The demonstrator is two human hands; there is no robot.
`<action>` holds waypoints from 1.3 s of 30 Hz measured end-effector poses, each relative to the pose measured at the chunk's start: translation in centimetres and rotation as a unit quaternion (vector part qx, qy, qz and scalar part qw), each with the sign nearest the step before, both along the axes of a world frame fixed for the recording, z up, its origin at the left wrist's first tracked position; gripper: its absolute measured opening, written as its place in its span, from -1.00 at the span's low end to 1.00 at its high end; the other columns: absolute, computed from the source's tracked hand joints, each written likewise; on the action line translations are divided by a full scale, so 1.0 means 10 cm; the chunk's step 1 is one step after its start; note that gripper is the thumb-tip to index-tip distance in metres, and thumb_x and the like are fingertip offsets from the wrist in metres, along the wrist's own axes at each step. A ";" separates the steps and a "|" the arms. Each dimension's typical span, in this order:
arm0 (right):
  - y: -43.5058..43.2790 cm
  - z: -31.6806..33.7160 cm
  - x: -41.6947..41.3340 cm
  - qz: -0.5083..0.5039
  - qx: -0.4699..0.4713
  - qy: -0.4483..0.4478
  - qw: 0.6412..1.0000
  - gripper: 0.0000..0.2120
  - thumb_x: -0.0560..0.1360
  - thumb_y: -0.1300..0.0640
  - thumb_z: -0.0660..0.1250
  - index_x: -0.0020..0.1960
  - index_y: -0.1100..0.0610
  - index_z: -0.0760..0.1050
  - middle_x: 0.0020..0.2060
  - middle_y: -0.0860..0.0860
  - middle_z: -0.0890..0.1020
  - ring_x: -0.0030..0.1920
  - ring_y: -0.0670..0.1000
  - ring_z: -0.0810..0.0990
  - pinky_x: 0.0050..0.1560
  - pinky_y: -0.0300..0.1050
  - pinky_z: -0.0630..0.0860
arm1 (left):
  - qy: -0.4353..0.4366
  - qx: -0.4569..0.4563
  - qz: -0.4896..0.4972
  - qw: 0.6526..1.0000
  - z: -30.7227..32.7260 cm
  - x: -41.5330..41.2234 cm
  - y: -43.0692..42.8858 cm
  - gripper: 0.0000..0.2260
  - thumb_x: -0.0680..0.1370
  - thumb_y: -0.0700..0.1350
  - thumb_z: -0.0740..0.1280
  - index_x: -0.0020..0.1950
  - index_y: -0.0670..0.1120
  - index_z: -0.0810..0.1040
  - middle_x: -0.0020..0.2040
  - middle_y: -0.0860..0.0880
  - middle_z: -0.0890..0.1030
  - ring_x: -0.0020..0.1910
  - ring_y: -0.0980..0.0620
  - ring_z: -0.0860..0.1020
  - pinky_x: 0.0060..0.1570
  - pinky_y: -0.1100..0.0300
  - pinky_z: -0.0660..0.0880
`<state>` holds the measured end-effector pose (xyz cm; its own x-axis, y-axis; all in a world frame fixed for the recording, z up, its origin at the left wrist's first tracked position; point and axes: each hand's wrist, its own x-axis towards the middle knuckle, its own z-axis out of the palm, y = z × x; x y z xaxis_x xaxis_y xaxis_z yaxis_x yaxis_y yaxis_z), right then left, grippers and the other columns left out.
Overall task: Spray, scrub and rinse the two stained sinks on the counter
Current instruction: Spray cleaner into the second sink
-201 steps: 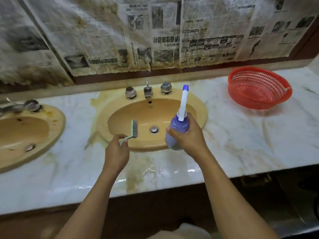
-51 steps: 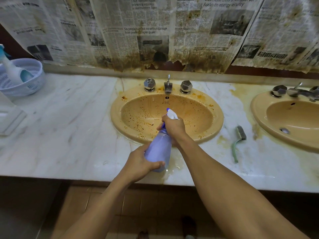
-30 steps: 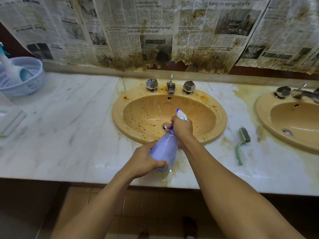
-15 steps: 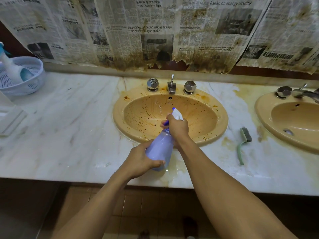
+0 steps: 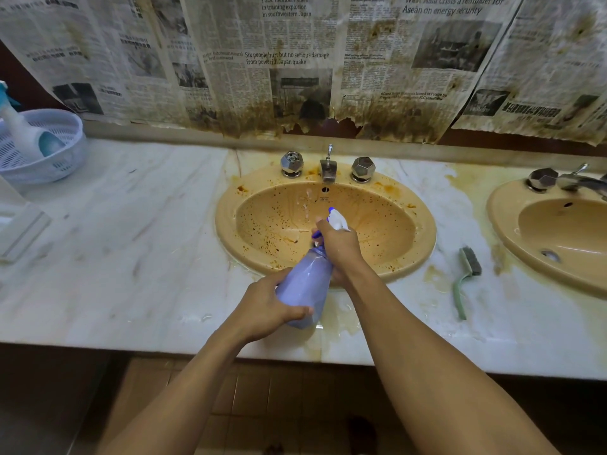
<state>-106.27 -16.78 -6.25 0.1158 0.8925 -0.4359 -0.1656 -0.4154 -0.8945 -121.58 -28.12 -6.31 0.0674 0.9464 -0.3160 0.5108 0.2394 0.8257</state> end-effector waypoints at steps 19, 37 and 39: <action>-0.23 -0.13 -0.63 0.027 -0.045 0.019 0.998 -0.88 0.55 0.20 0.30 0.05 0.21 0.55 -0.45 0.13 0.59 -0.43 0.11 0.55 -0.20 0.07 0.58 | 0.038 -0.007 0.029 0.999 -0.02 -0.46 -0.43 -0.16 0.33 0.15 0.64 0.55 0.07 0.39 0.40 0.10 0.52 0.22 0.12 0.50 0.12 0.23 0.40; -0.44 -0.14 -0.91 0.049 -0.038 -0.010 0.998 -0.94 0.53 0.14 0.31 -0.05 0.13 0.52 -0.42 0.04 0.63 -0.35 0.11 0.62 0.05 0.21 0.65 | 0.065 -0.026 -0.034 0.997 -0.04 -0.74 -0.58 -0.13 0.38 0.29 0.54 0.59 0.09 0.28 0.49 0.06 0.46 0.15 0.18 0.38 0.08 0.31 0.34; -0.46 -0.12 -0.95 0.045 -0.053 -0.005 0.998 -0.91 0.53 0.17 0.29 -0.10 0.19 0.52 -0.38 0.08 0.58 -0.42 0.10 0.56 -0.11 0.22 0.64 | 0.073 -0.026 -0.034 0.996 -0.04 -0.75 -0.61 -0.14 0.37 0.30 0.54 0.58 0.10 0.29 0.44 0.09 0.47 0.14 0.19 0.38 -0.04 0.40 0.35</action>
<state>-115.81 -21.37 -7.47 0.0416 0.8484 -0.5277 -0.1142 -0.5206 -0.8461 -129.13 -34.23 -6.72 0.0817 0.9234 -0.3752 0.6407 0.2397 0.7294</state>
